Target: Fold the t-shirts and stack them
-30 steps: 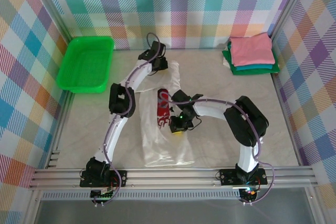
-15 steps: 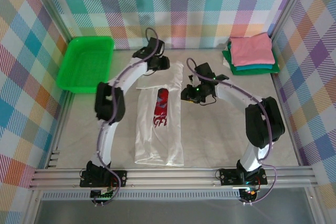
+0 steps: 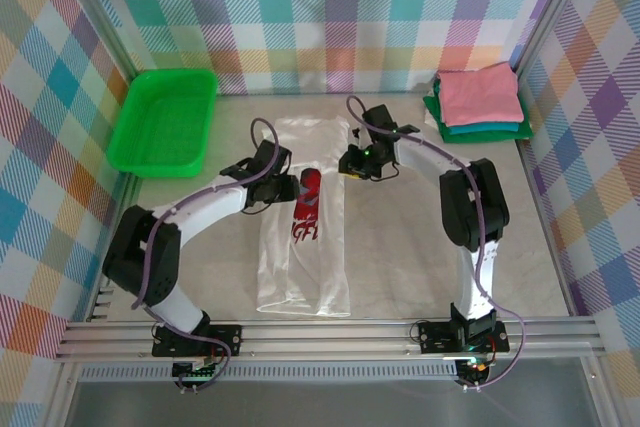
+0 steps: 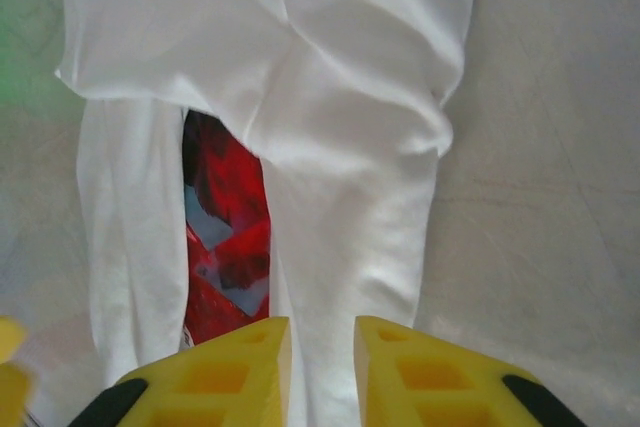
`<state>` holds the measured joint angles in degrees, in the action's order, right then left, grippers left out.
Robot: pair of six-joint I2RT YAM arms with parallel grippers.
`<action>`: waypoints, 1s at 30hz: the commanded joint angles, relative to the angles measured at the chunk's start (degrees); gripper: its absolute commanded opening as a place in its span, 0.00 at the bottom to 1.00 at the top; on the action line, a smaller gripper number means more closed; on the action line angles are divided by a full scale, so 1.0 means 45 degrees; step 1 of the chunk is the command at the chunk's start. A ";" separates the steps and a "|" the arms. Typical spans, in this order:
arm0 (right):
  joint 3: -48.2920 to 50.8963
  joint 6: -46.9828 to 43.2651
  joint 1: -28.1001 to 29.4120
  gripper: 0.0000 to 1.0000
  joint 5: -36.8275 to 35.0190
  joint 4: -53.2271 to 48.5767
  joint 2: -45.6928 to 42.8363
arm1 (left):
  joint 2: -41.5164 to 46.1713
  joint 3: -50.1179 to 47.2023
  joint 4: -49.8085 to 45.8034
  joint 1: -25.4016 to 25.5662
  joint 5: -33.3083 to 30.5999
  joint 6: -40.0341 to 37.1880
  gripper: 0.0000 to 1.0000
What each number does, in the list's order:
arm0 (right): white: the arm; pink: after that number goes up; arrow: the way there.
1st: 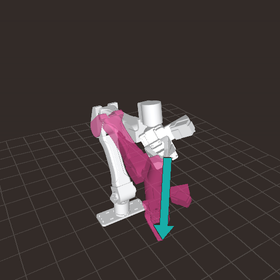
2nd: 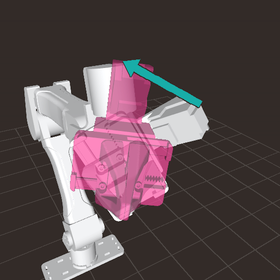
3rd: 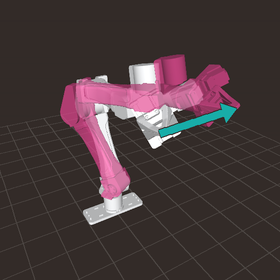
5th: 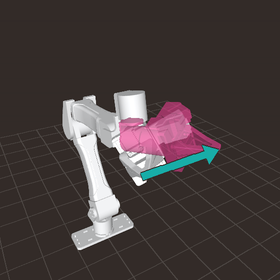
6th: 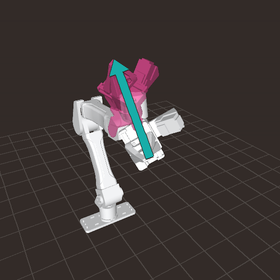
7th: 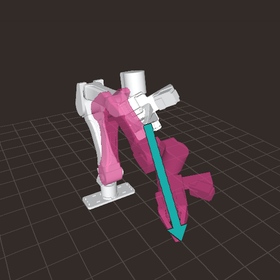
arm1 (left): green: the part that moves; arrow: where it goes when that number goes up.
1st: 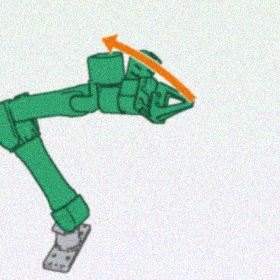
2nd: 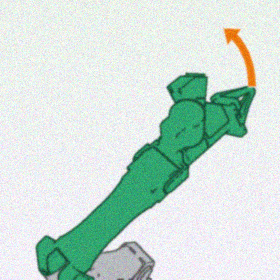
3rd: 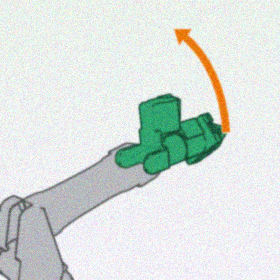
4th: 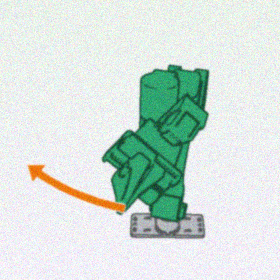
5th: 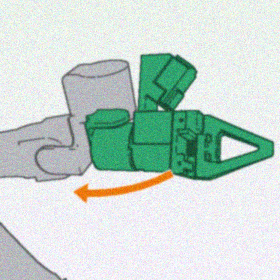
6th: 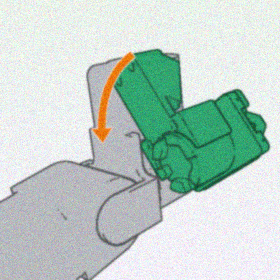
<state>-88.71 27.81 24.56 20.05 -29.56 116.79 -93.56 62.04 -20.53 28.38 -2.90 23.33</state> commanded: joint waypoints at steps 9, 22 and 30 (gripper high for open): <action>-0.4137 0.0711 -0.0047 0.10 -0.0293 0.0185 0.3377 | -0.5354 0.6107 0.1134 -0.2040 0.0258 0.0347 0.39; -0.8362 0.2096 -0.0909 0.09 -0.2074 -0.1701 0.7267 | -1.1056 1.1760 -0.1746 -0.2175 0.1013 0.0996 0.32; -0.9029 0.1777 -0.2076 0.10 -0.2478 -0.1721 0.7558 | -1.4698 1.8261 -0.3614 -0.1957 0.2238 0.1396 0.32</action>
<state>-127.42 36.84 17.96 13.08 -32.88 147.17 -154.06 138.91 -28.75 19.09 4.10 27.75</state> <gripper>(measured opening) 0.099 0.321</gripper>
